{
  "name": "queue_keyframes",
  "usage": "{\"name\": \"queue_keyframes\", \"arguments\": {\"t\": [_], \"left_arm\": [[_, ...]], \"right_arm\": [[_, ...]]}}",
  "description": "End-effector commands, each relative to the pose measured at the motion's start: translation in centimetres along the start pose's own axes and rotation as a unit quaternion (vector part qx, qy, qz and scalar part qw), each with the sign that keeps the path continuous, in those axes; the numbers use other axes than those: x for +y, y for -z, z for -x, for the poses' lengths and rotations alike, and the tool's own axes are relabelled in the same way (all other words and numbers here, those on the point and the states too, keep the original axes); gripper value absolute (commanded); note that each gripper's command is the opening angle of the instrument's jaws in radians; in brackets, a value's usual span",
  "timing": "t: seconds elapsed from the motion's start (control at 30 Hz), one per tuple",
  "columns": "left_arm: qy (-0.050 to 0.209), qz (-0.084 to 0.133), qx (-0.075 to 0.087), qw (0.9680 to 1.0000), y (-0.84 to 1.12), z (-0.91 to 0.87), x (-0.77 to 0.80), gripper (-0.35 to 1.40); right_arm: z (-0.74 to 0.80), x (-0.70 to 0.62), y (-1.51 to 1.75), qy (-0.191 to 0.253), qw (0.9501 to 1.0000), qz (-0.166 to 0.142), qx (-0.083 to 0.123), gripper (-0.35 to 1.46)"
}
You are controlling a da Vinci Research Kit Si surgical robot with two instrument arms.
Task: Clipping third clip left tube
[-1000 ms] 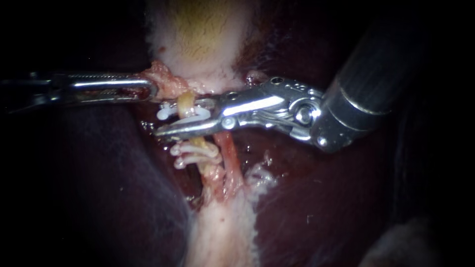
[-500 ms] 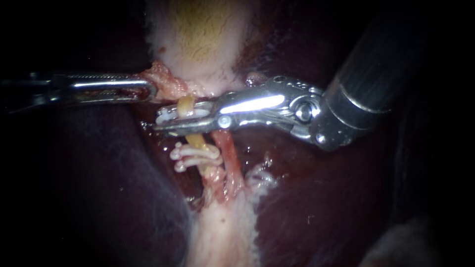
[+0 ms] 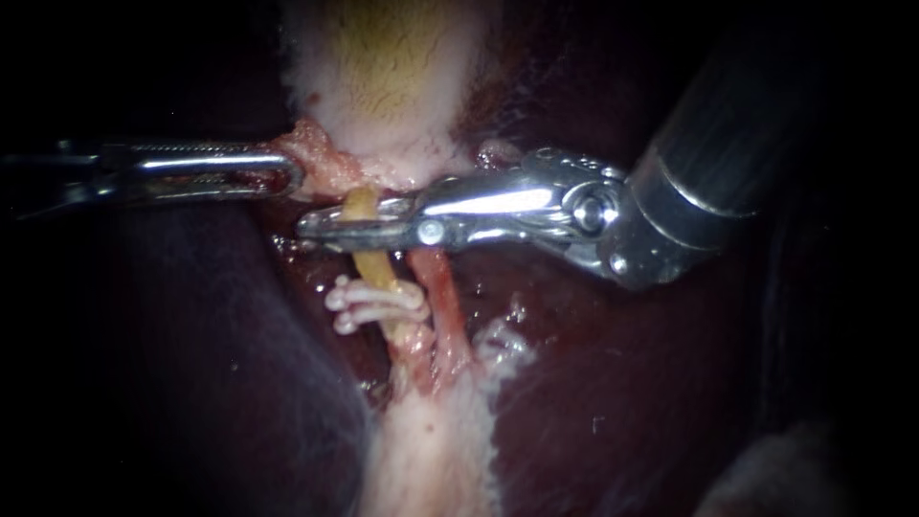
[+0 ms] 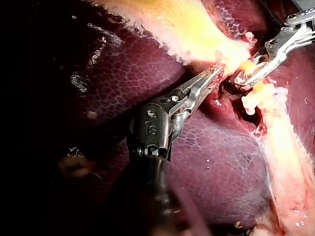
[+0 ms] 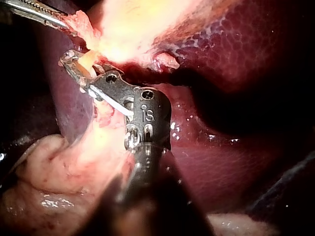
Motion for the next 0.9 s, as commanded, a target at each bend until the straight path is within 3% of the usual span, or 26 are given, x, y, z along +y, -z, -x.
{"name": "queue_keyframes", "arguments": {"t": [0.03, 0.17, 0.9], "left_arm": [[0.000, 0.000, 0.000, 1.0000, 0.00, 0.00, 0.00, -0.35], [0.000, 0.000, 0.000, 1.0000, 0.00, 0.00, 0.00, -0.35], [0.000, -0.002, 0.002, 1.0000, 0.00, 0.01, 0.00, -0.35]], "right_arm": [[-0.01, -0.01, 0.02, -0.012, 0.9999, 0.000, -0.002, -0.35], [-0.01, -0.03, 0.06, -0.025, 0.9996, 0.005, -0.013, -0.35], [0.02, -0.02, 0.04, -0.023, 0.9995, -0.005, -0.020, -0.35]]}}
